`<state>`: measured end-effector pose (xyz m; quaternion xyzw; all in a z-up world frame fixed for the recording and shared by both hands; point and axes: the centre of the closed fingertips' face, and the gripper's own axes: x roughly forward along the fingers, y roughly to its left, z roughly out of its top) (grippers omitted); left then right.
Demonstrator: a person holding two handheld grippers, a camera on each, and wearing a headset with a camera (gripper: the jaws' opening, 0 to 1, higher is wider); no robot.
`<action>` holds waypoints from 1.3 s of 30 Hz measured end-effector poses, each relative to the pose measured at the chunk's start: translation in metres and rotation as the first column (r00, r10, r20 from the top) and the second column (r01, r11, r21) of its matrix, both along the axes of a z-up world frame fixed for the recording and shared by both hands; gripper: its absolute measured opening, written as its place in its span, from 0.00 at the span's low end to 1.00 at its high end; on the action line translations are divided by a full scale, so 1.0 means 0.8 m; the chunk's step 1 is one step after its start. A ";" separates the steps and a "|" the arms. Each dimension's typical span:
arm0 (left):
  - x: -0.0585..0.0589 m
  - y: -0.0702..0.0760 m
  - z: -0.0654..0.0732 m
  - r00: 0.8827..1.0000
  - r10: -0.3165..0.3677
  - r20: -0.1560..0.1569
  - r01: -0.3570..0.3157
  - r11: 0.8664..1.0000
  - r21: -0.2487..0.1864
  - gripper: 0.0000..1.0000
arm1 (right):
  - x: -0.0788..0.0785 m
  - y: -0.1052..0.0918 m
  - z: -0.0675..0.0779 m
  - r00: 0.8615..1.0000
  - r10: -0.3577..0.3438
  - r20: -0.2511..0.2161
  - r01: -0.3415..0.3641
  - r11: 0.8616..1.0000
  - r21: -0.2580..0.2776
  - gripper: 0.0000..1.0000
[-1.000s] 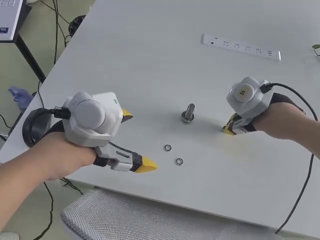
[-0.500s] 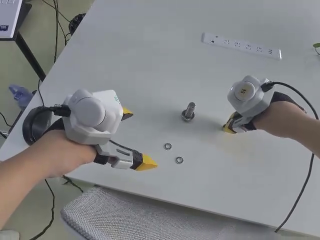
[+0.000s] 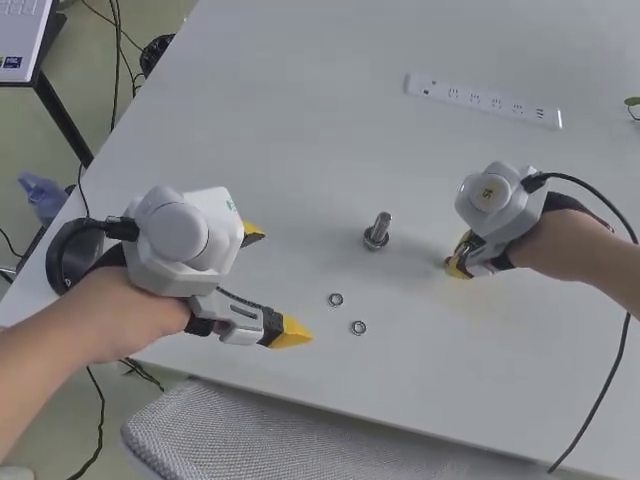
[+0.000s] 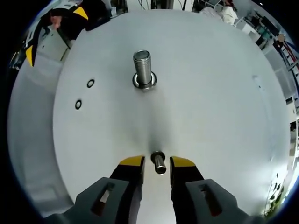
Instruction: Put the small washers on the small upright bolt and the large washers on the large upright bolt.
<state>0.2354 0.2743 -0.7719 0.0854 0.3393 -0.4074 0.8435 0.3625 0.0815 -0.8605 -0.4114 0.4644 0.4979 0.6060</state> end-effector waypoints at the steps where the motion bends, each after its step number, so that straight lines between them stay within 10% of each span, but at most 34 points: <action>1: 0.000 0.000 0.000 1.000 0.000 0.000 0.000 1.000 0.000 0.84 | 0.000 0.000 0.000 1.000 0.003 0.002 -0.003 1.000 0.000 0.24; 39: -0.012 -0.004 0.016 1.000 -0.012 -0.001 0.012 1.000 0.010 0.96 | 0.000 0.004 0.068 1.000 -0.028 -0.006 0.029 0.998 0.056 0.34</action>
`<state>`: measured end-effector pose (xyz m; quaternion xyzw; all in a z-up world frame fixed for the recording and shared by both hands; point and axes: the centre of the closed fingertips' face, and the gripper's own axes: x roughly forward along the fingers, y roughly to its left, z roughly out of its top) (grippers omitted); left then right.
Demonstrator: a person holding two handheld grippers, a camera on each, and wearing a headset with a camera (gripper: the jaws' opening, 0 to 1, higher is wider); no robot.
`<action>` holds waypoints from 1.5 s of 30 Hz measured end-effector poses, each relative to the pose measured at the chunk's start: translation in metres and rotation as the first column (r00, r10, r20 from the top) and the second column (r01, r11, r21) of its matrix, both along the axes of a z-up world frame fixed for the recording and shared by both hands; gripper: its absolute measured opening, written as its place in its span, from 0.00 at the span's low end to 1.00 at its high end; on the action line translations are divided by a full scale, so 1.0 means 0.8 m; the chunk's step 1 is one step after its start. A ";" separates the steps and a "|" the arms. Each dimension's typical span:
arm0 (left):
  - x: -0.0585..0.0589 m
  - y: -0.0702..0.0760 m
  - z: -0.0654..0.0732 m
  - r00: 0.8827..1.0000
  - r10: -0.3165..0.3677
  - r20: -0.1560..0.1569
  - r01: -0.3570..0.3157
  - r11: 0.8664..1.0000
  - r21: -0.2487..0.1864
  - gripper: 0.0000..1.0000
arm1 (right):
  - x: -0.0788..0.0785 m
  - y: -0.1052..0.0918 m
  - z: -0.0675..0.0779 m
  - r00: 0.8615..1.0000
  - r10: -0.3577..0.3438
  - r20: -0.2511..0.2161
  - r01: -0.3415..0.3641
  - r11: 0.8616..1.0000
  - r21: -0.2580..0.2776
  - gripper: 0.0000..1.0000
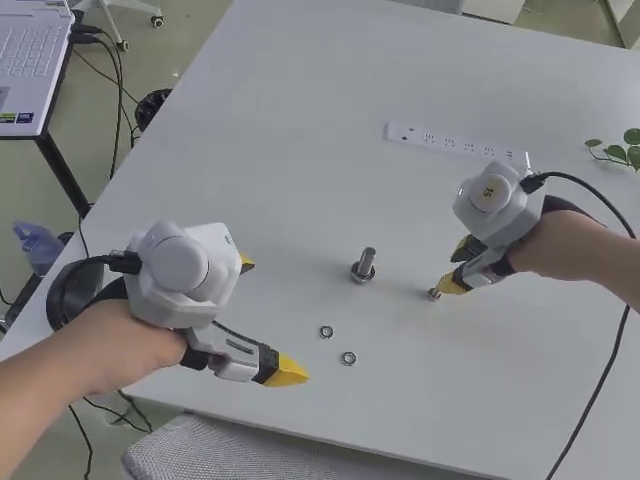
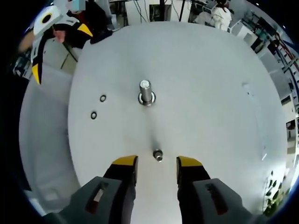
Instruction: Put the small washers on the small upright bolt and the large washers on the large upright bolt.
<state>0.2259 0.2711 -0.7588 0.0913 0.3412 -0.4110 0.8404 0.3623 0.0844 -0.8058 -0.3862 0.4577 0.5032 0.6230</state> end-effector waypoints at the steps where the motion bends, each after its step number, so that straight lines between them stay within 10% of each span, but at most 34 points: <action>1: -0.001 0.000 0.001 1.000 -0.001 0.002 0.001 1.000 0.005 0.97 | -0.002 0.000 0.002 1.000 -0.003 -0.003 0.003 1.000 0.002 0.35; 27: -0.015 -0.006 0.005 1.000 -0.016 0.016 0.016 1.000 0.021 0.99 | -0.050 0.009 0.023 1.000 0.020 0.010 -0.021 0.999 0.036 0.36; 45: -0.013 -0.001 0.002 1.000 -0.023 0.005 0.022 0.999 0.026 0.97 | -0.098 0.008 -0.003 0.998 0.051 -0.032 -0.049 0.998 0.035 0.36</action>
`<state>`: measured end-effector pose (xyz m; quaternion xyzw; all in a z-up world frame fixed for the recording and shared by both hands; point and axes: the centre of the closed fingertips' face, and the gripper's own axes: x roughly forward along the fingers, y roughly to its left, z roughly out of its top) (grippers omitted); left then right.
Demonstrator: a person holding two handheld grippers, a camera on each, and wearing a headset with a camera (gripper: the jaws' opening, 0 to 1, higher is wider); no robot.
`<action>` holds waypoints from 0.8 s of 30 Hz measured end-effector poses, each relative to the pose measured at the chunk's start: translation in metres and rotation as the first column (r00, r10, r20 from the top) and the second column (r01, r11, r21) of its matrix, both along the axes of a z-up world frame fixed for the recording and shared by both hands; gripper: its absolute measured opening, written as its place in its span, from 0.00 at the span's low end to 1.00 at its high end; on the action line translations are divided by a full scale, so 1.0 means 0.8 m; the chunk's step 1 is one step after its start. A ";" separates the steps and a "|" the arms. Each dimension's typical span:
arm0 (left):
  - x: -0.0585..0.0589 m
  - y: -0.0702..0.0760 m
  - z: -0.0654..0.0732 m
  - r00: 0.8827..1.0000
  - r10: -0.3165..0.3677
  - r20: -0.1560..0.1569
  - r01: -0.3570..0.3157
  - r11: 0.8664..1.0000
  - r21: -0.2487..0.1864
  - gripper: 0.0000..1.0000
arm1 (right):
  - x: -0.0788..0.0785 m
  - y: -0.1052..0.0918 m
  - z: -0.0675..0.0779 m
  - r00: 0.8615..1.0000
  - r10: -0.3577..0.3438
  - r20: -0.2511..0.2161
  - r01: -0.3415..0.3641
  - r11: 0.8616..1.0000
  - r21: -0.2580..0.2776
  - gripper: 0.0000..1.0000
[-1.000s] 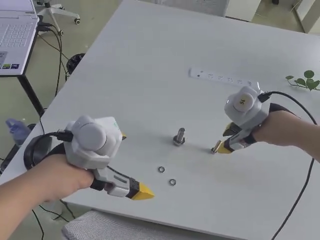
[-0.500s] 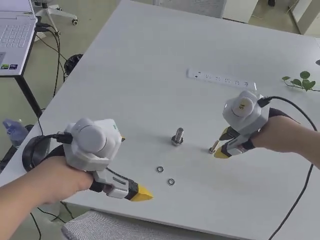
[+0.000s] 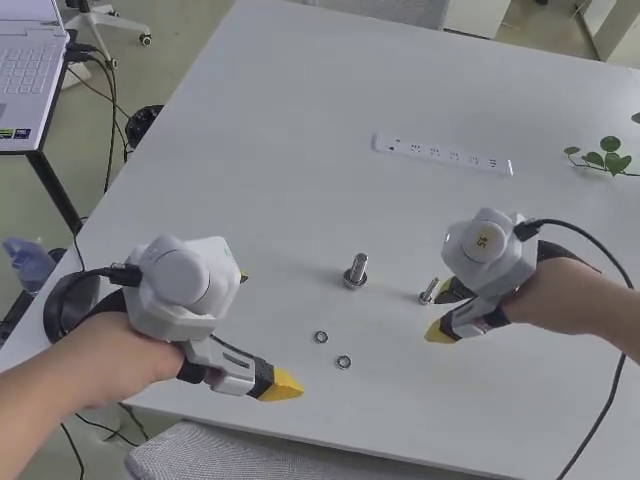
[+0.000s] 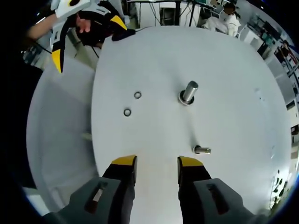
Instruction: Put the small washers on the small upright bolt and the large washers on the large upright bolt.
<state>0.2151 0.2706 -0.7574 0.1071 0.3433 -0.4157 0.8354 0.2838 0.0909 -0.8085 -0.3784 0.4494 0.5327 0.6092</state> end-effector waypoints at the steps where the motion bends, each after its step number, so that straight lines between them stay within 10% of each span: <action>1: 0.000 0.001 0.000 1.000 -0.004 -0.002 0.004 1.000 0.003 0.97 | -0.002 0.000 -0.001 1.000 -0.002 -0.003 0.002 1.000 0.001 0.36; 24: 0.003 0.003 -0.003 1.000 -0.017 0.000 0.017 1.000 0.004 0.95 | -0.034 0.044 -0.021 1.000 0.020 -0.008 -0.020 0.999 0.044 0.36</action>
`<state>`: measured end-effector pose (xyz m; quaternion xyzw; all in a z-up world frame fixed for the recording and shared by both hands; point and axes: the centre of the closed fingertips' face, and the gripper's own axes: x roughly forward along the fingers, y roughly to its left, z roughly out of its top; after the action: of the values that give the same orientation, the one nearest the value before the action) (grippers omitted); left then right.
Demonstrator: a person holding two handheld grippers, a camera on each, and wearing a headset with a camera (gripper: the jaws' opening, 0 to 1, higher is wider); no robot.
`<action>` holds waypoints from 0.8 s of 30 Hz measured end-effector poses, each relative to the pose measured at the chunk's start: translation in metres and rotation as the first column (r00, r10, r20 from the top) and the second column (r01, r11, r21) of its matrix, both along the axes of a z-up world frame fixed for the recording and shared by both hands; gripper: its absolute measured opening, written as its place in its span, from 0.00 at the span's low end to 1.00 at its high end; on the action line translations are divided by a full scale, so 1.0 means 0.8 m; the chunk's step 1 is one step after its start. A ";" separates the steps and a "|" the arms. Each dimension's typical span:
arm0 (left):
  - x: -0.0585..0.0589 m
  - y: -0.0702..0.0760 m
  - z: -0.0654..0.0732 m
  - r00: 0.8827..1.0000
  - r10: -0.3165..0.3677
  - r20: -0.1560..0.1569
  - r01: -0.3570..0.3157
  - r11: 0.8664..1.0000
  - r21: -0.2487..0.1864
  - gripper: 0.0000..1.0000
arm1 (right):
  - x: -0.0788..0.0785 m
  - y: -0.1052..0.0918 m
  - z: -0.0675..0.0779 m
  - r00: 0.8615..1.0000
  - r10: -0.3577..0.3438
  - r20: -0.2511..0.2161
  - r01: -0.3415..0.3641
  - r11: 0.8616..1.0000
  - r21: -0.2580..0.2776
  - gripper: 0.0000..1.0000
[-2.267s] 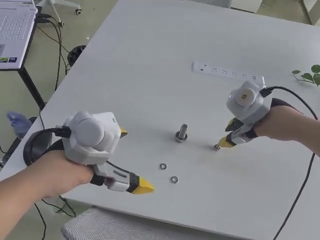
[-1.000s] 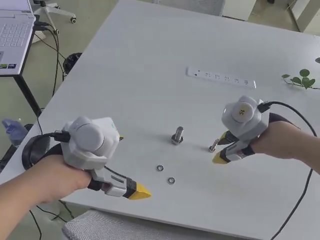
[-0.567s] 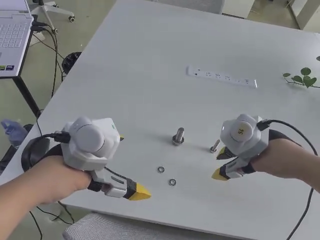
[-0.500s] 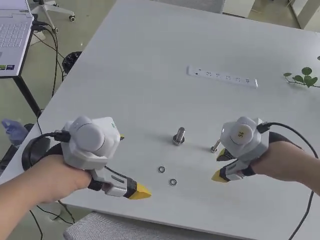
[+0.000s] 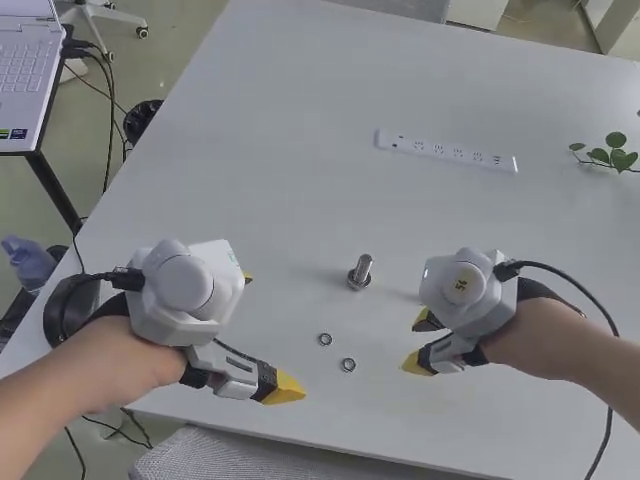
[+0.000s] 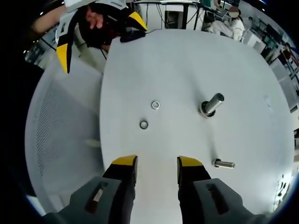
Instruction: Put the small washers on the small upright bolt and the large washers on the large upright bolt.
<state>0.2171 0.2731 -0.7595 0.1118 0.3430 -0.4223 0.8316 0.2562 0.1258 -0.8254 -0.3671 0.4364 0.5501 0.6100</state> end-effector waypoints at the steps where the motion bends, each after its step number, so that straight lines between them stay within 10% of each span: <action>1: 0.000 -0.001 0.001 1.000 0.000 0.001 0.000 1.000 -0.006 0.95 | -0.002 0.004 -0.001 1.000 0.001 -0.005 -0.001 1.000 0.002 0.36; 24: -0.011 -0.004 0.005 1.000 -0.009 0.009 0.010 1.000 -0.030 0.94 | -0.017 0.068 -0.030 0.999 0.032 -0.024 -0.032 0.999 0.018 0.34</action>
<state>0.2080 0.2696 -0.7557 0.1028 0.3324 -0.4308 0.8327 0.2422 0.1803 -0.8497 -0.3622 0.4330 0.5678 0.5991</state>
